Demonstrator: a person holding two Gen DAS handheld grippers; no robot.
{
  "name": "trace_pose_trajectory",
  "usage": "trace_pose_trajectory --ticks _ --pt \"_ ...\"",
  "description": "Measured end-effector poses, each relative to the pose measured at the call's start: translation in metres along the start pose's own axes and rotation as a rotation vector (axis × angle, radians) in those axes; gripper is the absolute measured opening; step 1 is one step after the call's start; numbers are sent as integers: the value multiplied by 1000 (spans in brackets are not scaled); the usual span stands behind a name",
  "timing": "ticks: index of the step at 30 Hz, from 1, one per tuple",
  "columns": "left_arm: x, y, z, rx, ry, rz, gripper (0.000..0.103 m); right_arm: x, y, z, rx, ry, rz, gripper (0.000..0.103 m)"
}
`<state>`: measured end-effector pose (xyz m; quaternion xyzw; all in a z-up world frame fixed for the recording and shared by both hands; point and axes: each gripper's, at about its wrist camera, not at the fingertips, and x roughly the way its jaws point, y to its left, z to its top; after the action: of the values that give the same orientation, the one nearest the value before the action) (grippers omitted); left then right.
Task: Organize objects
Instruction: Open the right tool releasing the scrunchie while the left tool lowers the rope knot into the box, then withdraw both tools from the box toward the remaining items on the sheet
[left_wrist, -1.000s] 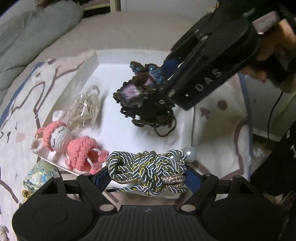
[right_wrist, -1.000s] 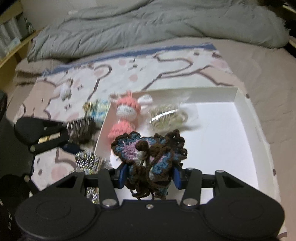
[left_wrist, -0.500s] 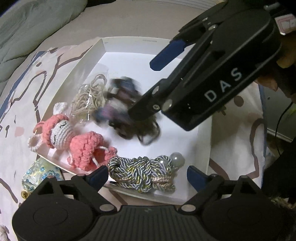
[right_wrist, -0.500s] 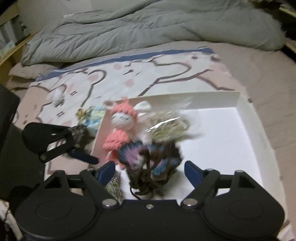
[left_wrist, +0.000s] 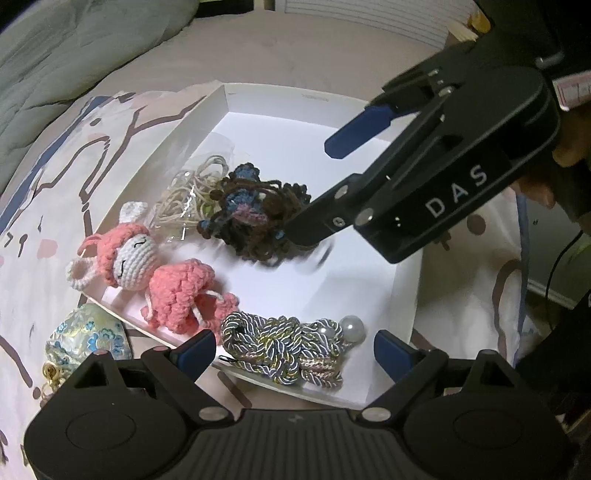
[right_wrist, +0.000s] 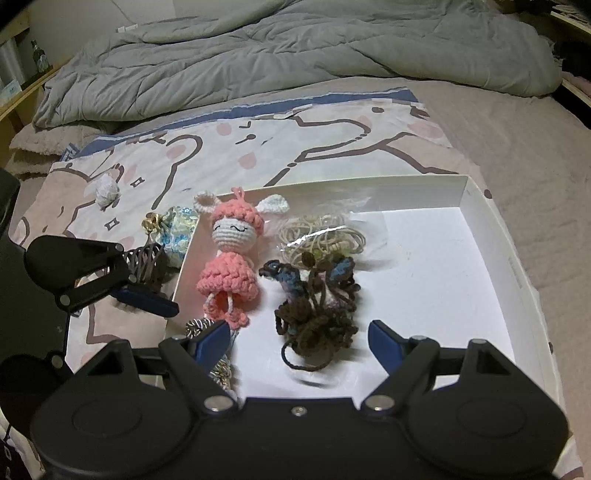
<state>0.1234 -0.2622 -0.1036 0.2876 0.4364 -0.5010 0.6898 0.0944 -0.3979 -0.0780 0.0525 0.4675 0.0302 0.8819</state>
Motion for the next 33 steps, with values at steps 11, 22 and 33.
trace_pose_trajectory --ticks 11,22,33 --pt "-29 0 -4 -69 -61 -1 92 -25 -1 2 15 -54 19 82" --pt "-74 -3 -13 -174 -159 21 92 -61 7 1 37 -124 20 82" --pt "-119 -9 -33 -315 -274 75 94 -101 2 -13 100 -220 2 82"
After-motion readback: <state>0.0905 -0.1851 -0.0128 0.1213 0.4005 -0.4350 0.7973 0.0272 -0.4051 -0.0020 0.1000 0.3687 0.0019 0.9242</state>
